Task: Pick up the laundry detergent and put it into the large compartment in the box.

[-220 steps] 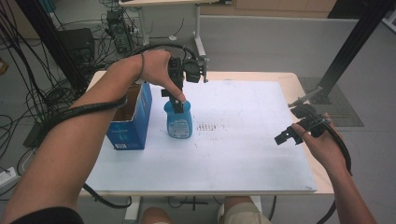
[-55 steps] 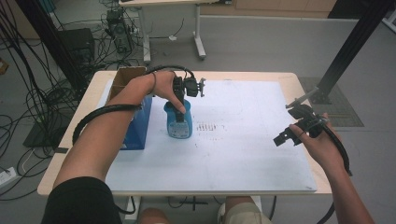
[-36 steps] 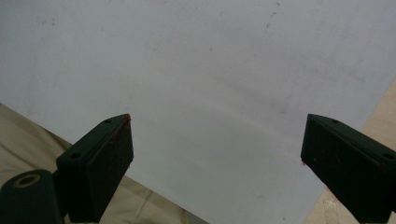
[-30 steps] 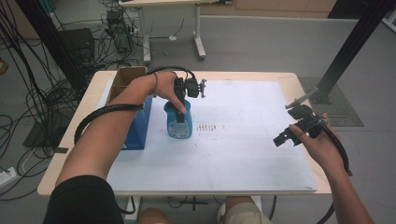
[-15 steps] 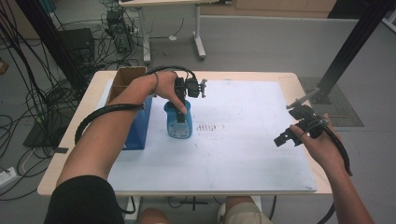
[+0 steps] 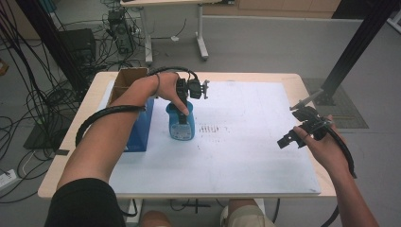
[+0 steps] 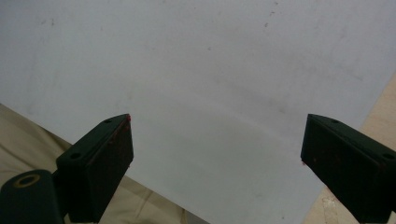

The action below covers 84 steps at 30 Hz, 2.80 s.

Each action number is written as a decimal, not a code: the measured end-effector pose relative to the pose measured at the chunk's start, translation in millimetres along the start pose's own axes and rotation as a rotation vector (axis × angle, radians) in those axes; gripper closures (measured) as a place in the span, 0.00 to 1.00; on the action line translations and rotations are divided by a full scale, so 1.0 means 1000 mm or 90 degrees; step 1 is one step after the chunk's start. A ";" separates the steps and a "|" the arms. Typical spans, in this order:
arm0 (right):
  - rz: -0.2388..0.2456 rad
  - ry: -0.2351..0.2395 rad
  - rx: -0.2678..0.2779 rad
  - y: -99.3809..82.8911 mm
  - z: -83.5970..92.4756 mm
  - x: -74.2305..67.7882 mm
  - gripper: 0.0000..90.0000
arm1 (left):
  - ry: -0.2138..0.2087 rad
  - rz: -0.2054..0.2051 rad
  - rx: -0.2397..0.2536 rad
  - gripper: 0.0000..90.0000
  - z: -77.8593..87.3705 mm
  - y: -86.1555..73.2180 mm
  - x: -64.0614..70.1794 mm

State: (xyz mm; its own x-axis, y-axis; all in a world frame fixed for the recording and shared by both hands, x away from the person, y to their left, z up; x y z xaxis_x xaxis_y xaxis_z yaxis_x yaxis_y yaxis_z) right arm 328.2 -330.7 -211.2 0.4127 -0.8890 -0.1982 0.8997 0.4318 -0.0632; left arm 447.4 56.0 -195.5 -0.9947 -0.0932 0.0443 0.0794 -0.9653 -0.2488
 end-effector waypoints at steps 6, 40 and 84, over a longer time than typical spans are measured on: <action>-0.001 0.000 -0.002 0.000 0.000 0.000 0.10 | 0.000 -0.002 -0.004 0.06 -0.001 0.001 -0.001; 0.005 -0.004 0.000 0.002 0.000 -0.004 0.10 | 0.005 -0.006 0.001 0.06 -0.002 -0.003 0.001; 0.004 -0.003 -0.006 0.004 -0.003 -0.005 0.10 | 0.022 -0.007 0.002 0.23 -0.008 -0.008 -0.001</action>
State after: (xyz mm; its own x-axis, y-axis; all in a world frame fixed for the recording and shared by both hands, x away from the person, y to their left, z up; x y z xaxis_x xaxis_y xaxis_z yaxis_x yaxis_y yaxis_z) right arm 329.2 -324.3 -213.0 0.4187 -0.8872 -0.1937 0.8959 0.4385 -0.0720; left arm 446.8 65.4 -201.5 -0.9972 -0.0740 0.0134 0.0685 -0.9670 -0.2455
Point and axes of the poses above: each handheld gripper's, and its own axes: z roughly backward along the jaws, y roughly out of its top, x roughly to its right, the point moved 2 cm from there along -z, roughly forward along the jaws, and after that the axes turned 14 degrees about -x, right-handed, at the moved point
